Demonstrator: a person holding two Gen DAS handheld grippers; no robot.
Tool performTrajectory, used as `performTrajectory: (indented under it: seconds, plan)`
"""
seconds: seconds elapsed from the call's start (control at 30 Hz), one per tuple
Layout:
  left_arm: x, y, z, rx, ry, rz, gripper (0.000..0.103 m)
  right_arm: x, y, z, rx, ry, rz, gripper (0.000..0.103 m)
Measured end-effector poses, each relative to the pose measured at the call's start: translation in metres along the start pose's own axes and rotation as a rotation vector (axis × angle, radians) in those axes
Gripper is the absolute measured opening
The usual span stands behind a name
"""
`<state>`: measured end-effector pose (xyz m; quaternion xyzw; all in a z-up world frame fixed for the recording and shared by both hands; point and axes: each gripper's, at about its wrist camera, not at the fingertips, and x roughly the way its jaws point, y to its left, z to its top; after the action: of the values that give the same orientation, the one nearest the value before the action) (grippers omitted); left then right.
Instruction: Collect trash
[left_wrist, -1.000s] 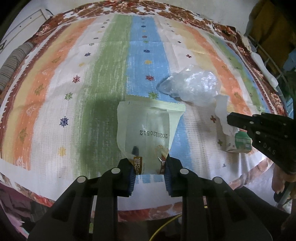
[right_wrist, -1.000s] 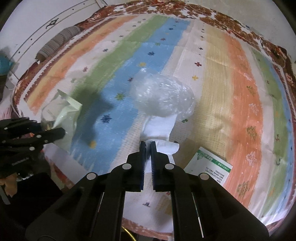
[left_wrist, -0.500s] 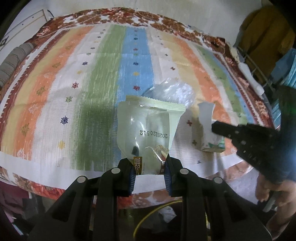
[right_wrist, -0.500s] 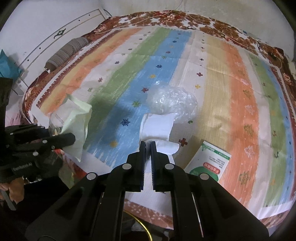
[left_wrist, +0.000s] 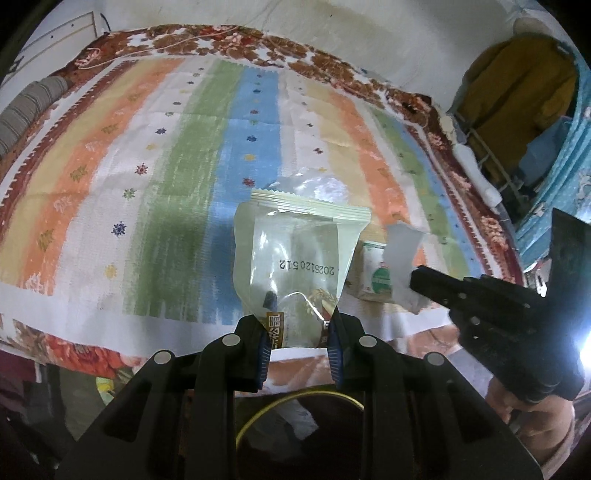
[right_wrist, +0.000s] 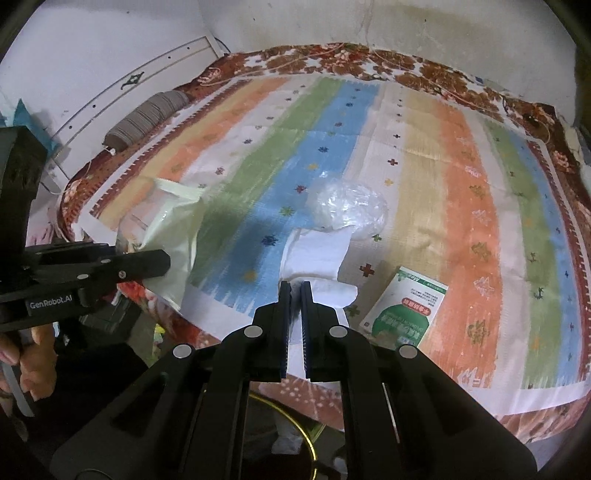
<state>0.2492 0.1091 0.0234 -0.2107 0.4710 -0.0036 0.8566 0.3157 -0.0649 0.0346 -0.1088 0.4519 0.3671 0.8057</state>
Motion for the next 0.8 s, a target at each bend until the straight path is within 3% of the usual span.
performTrajectory:
  seconds: [0.33,0.8]
  plan:
    - [-0.036,-0.011,-0.027,-0.019,-0.059,-0.094,0.024,-0.041,0.018,-0.028,0.005,-0.064,0.03,0.005]
    - [-0.045,-0.02,-0.056,0.002,-0.07,-0.112,0.024,-0.065,0.026,-0.078,0.034,-0.096,0.051,0.005]
